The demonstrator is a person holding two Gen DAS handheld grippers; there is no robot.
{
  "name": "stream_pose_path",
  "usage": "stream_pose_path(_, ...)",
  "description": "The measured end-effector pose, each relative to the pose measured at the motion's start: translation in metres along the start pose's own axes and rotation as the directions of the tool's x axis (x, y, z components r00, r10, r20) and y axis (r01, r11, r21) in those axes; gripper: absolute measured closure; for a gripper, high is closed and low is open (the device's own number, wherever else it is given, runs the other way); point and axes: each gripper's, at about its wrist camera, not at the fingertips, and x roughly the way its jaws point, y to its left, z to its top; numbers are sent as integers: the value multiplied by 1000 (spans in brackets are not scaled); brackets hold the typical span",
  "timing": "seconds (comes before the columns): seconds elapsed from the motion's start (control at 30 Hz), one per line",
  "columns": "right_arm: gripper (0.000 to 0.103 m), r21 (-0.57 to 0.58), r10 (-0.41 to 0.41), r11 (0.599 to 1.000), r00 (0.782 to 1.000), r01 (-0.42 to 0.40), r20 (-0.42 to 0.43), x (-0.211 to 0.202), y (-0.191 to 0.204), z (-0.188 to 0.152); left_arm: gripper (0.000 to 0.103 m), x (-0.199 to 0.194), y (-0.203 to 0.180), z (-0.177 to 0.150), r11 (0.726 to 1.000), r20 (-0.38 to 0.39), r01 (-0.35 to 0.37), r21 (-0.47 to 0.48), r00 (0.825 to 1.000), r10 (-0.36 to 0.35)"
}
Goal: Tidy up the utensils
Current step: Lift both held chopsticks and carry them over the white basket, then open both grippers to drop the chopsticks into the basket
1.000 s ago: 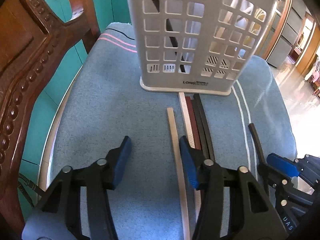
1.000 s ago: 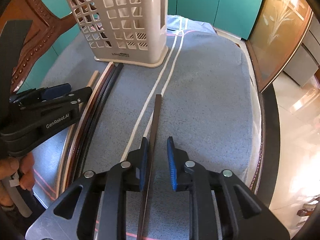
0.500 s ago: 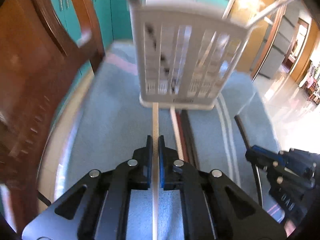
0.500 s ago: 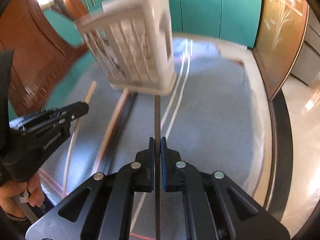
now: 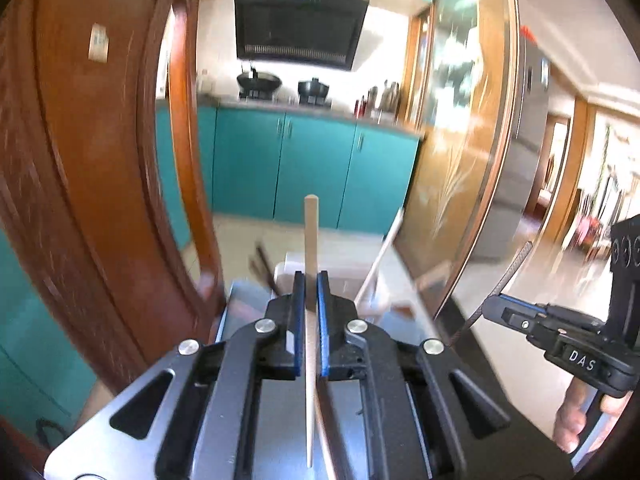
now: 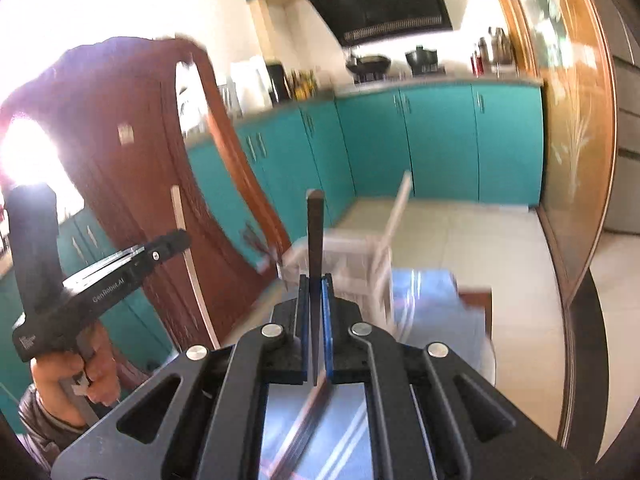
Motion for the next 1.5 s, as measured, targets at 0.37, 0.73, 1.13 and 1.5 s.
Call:
stream_pose_path(0.37, 97, 106, -126, 989, 966, 104, 226, 26, -24, 80, 96, 37, 37, 64, 974, 294, -39, -223, 950, 106)
stream_pose_path(0.73, 97, 49, -206, 978, 975, 203, 80, 101, -30, 48, 96, 79, 32, 61, 970, 316, -57, -234, 940, 132)
stream_pose_path(1.13, 97, 3, -202, 979, 979, 202, 10, 124, -18, 21, 96, 116, 34, 54, 969, 258, -83, -233, 955, 144)
stream_pose_path(1.5, 82, -34, -171, 984, 979, 176, 109, 77, -9, 19, 92, 128, 22, 37, 983, 166, -98, -156, 978, 124)
